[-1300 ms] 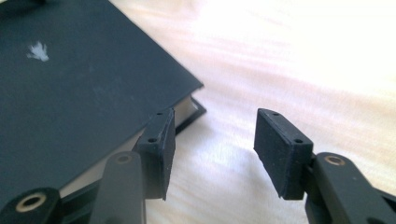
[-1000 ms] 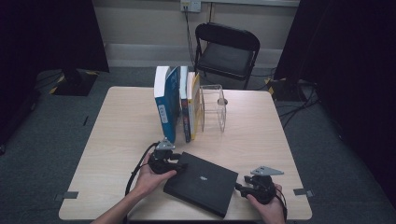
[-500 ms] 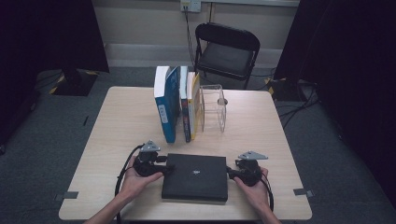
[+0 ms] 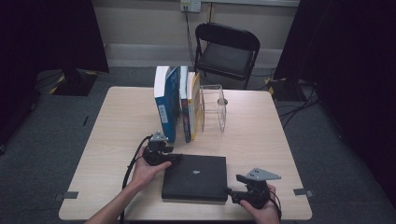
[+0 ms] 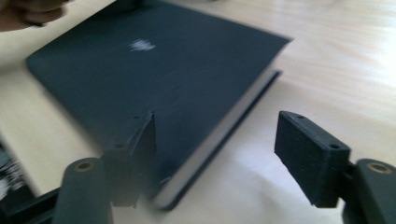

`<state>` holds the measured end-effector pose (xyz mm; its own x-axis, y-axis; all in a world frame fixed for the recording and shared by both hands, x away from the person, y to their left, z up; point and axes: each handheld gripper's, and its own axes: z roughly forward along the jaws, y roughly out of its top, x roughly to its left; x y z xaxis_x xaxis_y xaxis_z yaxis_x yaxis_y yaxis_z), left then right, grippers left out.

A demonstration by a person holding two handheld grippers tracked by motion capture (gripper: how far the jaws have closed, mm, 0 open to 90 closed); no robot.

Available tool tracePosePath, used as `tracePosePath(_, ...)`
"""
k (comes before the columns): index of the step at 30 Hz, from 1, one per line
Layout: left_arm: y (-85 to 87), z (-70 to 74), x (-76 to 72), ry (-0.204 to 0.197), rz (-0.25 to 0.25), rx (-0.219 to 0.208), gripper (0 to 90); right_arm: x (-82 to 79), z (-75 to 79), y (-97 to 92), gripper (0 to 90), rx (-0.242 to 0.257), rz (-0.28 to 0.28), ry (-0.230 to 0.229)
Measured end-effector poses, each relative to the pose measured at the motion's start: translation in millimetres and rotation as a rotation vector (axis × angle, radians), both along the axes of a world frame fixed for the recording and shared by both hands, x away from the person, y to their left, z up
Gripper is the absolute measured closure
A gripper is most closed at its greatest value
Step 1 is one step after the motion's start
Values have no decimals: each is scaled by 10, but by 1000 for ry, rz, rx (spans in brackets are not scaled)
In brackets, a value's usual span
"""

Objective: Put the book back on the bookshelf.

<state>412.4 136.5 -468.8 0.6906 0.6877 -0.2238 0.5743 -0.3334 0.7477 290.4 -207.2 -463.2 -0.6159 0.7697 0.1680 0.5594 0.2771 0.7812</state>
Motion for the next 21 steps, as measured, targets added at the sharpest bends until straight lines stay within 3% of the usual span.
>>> tracePosePath(1, -11, 1, -5, -2, -4, -1, 477, -65, -16, 42, 272, -8, 42, 0)
tracePosePath(5, -17, -14, -26, -17, -22, -12, 499, -89, -58, 97, 250, -17, 80, 14)
tracePosePath(10, -10, -24, -35, -23, -23, -17, 499, -99, -163, 205, 257, -94, 127, 25)
tracePosePath(21, 64, -3, -109, -7, -23, -3, 495, -10, -186, 161, 346, -70, 189, 29)
